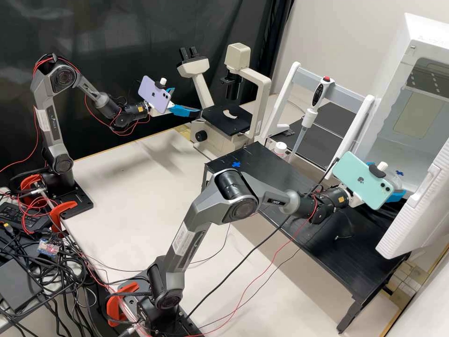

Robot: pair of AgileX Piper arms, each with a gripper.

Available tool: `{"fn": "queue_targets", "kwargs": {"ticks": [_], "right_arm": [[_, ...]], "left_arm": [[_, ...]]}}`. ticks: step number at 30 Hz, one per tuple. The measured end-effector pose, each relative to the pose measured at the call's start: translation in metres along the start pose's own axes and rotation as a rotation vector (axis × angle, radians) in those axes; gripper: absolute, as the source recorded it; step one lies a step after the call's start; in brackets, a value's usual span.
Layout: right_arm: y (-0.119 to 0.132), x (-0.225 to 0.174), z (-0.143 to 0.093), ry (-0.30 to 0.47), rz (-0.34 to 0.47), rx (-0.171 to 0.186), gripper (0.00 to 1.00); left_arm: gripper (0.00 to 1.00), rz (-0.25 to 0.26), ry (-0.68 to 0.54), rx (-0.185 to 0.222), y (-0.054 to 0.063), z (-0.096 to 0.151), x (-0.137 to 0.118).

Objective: Move the petri dish to the microscope

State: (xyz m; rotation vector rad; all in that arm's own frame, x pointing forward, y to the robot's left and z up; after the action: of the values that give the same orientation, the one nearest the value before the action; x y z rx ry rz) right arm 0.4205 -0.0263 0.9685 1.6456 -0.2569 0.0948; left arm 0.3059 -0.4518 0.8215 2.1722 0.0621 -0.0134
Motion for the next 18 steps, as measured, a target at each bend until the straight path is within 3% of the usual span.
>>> {"fn": "queue_targets", "kwargs": {"ticks": [11, 18], "right_arm": [[-0.009, -0.089, -0.004, 0.095, 0.040, -0.003, 0.00], [-0.035, -0.138, -0.014, 0.141, -0.029, 0.001, 0.00]], "left_arm": [[1.00, 0.000, 0.000, 0.000, 0.000, 0.000, 0.000], [1.00, 0.000, 0.000, 0.000, 0.000, 0.000, 0.000]]}}
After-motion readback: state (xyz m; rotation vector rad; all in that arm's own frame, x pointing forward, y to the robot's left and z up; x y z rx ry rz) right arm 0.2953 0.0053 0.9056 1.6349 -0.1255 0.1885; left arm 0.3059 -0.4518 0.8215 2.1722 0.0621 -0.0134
